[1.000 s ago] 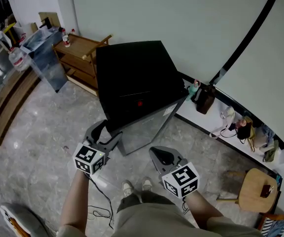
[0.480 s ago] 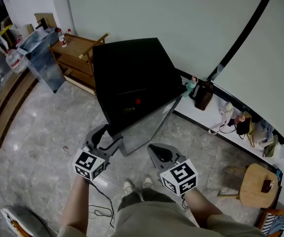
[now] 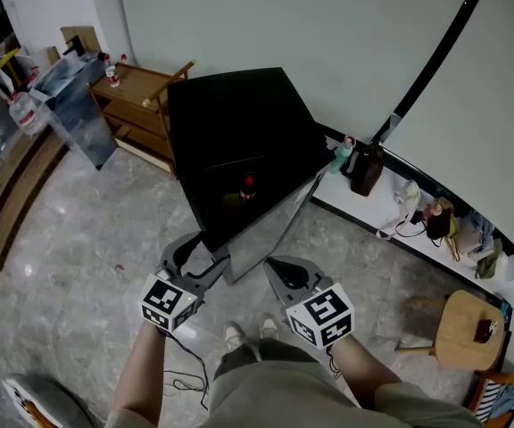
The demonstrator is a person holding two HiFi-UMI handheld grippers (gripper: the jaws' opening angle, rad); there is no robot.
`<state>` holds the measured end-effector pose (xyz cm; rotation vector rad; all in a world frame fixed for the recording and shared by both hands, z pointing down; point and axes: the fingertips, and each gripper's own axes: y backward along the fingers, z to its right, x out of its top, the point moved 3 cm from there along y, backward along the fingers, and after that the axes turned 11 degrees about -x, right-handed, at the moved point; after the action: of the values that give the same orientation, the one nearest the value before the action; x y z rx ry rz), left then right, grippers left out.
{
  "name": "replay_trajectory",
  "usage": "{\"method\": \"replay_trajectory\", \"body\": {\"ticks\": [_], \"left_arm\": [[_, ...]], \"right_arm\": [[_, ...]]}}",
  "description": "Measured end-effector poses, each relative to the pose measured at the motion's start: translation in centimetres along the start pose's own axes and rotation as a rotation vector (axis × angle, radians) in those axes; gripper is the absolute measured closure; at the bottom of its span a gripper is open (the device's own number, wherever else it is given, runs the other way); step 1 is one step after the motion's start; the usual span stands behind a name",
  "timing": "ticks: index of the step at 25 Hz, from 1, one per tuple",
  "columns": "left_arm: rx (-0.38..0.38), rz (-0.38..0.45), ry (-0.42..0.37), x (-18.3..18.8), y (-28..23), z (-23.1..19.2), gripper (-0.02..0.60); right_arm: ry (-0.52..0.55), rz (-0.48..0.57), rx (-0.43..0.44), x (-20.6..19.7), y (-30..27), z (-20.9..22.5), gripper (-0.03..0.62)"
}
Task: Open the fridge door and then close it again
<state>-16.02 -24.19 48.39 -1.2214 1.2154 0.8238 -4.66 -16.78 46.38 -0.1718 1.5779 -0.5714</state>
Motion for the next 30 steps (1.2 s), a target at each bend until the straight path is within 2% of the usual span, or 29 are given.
{"method": "replay_trajectory", "body": {"ticks": [4, 14, 20, 30], "left_arm": [[-0.020, 0.009, 0.010, 0.0, 0.3, 1.3, 0.296], [-0.059, 0.037, 0.091, 0.0, 0.0, 4.2, 0.316], [-0.116, 0.013, 0.074, 0.0, -0.4, 6.3, 0.356], [-0.188, 0.007, 0.106, -0.1, -1.5, 9.9, 0.379]], "right_arm": [[-0.008, -0.008, -0.020, -0.5, 0.5, 0.0, 0.597], [-0.028, -0.048, -0.089, -2.9, 2.2, 1.7, 0.597], [-0.039, -0.066, -0.136, -4.1, 3.6, 2.8, 0.597], [-0.083, -0.067, -0.209, -5.5, 6.3, 4.6, 0.597]]}}
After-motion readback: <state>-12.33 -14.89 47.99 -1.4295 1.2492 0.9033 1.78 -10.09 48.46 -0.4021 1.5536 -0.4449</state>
